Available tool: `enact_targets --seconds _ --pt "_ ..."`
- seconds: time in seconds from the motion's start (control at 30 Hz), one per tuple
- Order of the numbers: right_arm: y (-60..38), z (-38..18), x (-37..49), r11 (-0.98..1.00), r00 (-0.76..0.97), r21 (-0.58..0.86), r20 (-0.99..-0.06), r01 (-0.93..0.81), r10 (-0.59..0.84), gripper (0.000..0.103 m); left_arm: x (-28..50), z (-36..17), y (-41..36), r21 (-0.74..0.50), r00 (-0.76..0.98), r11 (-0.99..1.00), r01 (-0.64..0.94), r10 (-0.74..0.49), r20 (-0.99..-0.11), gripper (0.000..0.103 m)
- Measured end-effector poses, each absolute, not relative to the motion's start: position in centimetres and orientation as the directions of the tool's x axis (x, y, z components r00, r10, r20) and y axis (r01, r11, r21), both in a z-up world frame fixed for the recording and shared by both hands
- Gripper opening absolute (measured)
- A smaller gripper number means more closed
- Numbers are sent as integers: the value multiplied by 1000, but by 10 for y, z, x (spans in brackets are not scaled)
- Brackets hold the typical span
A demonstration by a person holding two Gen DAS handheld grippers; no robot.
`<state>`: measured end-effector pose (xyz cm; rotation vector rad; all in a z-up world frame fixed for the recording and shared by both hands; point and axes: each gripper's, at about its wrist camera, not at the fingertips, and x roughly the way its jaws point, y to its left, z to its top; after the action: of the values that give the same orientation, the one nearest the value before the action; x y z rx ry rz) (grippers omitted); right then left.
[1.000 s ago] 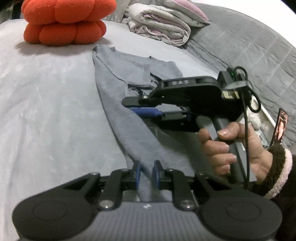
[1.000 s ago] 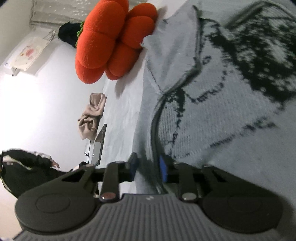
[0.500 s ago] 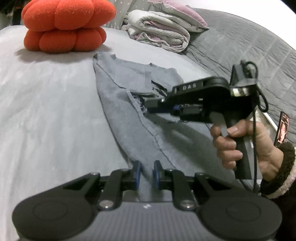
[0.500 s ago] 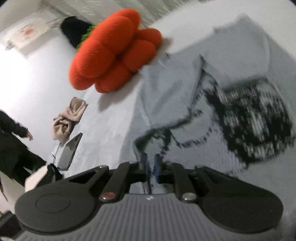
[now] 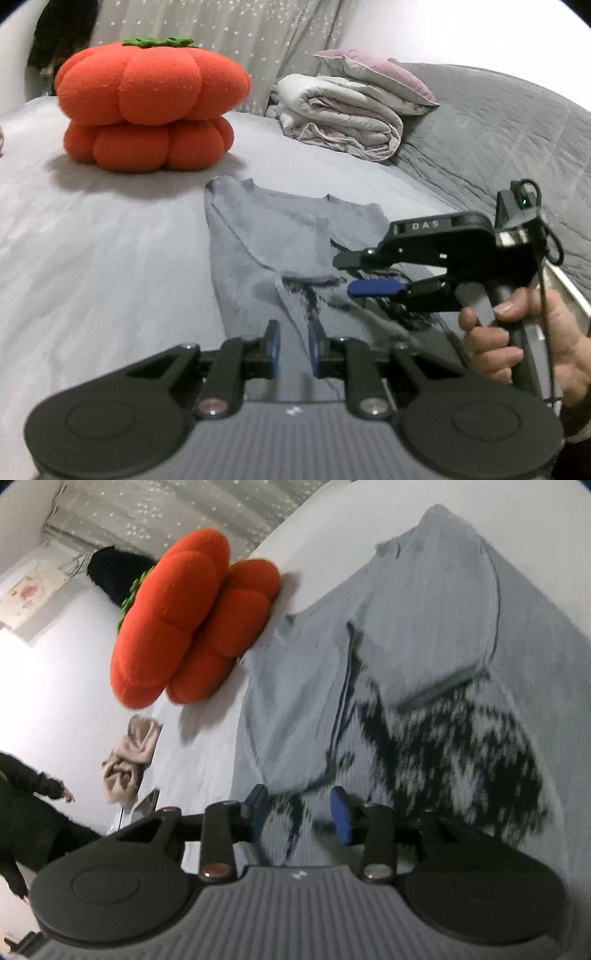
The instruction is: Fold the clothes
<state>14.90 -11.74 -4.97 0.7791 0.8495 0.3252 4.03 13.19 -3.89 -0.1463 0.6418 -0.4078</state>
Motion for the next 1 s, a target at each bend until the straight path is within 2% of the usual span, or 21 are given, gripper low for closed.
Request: enact_targets --seconds 0.4,0.43,0.47,0.5,0.53,0.57,0.73,0.83,0.9,1.0 --pt "-127 -64 229 699 676 710 -555 81 485 41 82 -57 119 -288 675 895 341 -446 -588 16" --pt "-126 -64 234 713 680 697 -560 78 473 38 85 -59 118 -291 670 894 342 -449 -591 16" --pt "-125 -64 238 726 685 683 -565 76 460 30 88 -60 117 -294 666 892 343 -452 -594 16" --pt "-124 -64 242 740 690 669 -569 73 447 14 92 -62 116 -296 661 891 345 -454 -597 16" --pt "-123 -63 246 753 696 654 -573 69 433 7 95 -63 115 -299 657 889 346 -457 -599 16" --pt "-121 -59 246 773 713 632 -564 49 416 7 99 -65 114 -302 652 888 347 -460 -602 16" --pt "-117 -36 242 853 824 519 -465 -43 324 6 100 -69 105 -301 631 871 388 -489 -602 17" --pt "-122 -47 254 862 793 507 -522 -8 314 6 100 -68 99 -294 628 868 401 -494 -602 17" --pt "-128 -47 251 854 787 521 -526 -1 322 15 99 -65 99 -297 632 867 399 -495 -596 17" --pt "-135 -45 245 825 765 565 -529 -6 368 16 98 -61 102 -297 645 868 398 -495 -582 17"
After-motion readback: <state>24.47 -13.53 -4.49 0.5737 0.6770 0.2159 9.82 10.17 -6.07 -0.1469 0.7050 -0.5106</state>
